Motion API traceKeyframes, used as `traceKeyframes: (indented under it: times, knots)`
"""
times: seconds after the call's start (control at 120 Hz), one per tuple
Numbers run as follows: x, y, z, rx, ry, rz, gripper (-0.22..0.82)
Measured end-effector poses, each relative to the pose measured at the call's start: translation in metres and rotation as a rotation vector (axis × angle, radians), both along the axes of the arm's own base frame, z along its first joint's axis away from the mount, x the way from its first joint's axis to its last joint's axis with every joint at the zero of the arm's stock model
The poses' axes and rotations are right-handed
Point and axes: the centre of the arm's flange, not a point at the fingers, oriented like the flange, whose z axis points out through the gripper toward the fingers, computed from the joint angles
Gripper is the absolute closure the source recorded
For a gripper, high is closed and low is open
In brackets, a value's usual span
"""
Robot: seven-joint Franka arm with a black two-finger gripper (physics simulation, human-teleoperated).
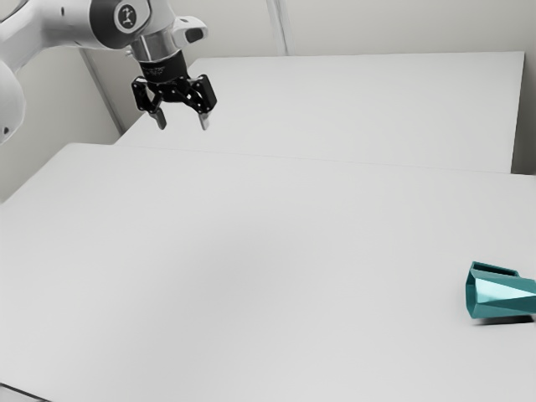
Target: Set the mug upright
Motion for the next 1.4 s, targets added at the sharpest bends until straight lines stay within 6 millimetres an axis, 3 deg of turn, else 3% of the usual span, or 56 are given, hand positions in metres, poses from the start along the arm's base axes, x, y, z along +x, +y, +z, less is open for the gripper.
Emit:
traceKeyframes:
  times: [0.4,0.592,0.8,0.867,0.95,1.025,1.25,1.4]
  knots:
    - [-0.009,-0.004,-0.005,-0.026,0.016,-0.025,0.0]
    - [-0.025,-0.021,-0.066,-0.232,0.083,0.018,0.0]
    - [-0.02,-0.041,-0.14,-0.431,0.078,0.085,0.0]
    - [-0.019,-0.059,-0.167,-0.477,0.073,0.085,0.0]
    - [-0.023,-0.099,-0.193,-0.522,0.058,0.05,0.0]
    - [-0.028,-0.13,-0.208,-0.562,0.034,0.027,0.0]
    - [-0.034,-0.197,-0.255,-0.654,-0.034,0.018,0.0]
    - [-0.05,-0.247,-0.281,-0.711,-0.056,0.034,0.0]
